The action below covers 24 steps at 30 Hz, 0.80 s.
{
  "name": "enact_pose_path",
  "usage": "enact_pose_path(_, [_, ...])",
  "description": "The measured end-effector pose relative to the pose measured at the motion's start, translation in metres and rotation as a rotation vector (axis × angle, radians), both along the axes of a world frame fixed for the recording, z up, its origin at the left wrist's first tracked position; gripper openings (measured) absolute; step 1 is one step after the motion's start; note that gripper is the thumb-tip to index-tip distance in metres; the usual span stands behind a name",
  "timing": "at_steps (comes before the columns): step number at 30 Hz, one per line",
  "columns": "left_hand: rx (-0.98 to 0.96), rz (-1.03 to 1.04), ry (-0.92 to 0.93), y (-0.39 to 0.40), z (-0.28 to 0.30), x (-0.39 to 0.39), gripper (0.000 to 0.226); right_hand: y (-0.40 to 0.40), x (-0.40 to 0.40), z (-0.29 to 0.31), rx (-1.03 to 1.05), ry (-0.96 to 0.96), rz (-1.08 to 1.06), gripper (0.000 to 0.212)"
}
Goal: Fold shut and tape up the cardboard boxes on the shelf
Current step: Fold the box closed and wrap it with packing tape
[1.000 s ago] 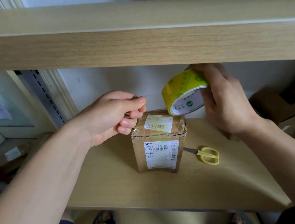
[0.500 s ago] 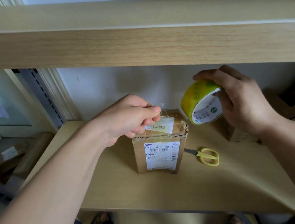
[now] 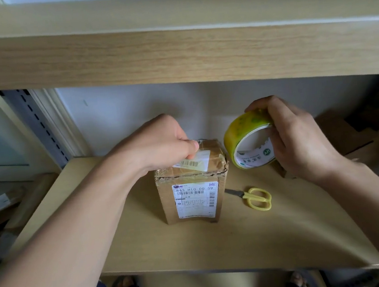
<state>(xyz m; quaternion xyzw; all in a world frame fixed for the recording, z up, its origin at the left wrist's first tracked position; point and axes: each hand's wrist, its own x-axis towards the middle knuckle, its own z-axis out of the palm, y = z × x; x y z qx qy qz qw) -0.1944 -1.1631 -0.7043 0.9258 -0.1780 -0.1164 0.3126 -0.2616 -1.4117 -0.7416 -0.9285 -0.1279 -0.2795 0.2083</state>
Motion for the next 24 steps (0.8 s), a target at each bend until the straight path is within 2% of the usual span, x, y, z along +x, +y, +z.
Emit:
enact_pose_path(11, [0.271, -0.039, -0.076, -0.008, 0.008, 0.004, 0.038, -0.003, 0.005, -0.008, -0.089, 0.026, 0.016, 0.054])
enact_pose_path(15, [0.320, -0.052, -0.129, -0.011, 0.005, 0.001, 0.035, -0.004, 0.003, -0.011, -0.082, 0.055, 0.019, 0.048])
enact_pose_path(18, [0.361, -0.038, -0.155, -0.009, 0.004, 0.000, 0.045, -0.004, 0.001, -0.011, -0.067, 0.086, 0.010, 0.045])
enact_pose_path(21, [0.319, -0.020, -0.155, -0.003, 0.003, 0.004, 0.049, -0.006, 0.000, -0.013, -0.043, 0.123, 0.013, 0.050])
enact_pose_path(24, [0.119, 0.011, -0.097, 0.006, -0.005, 0.010, 0.039, -0.007, -0.003, -0.014, -0.024, 0.167, 0.015, 0.047])
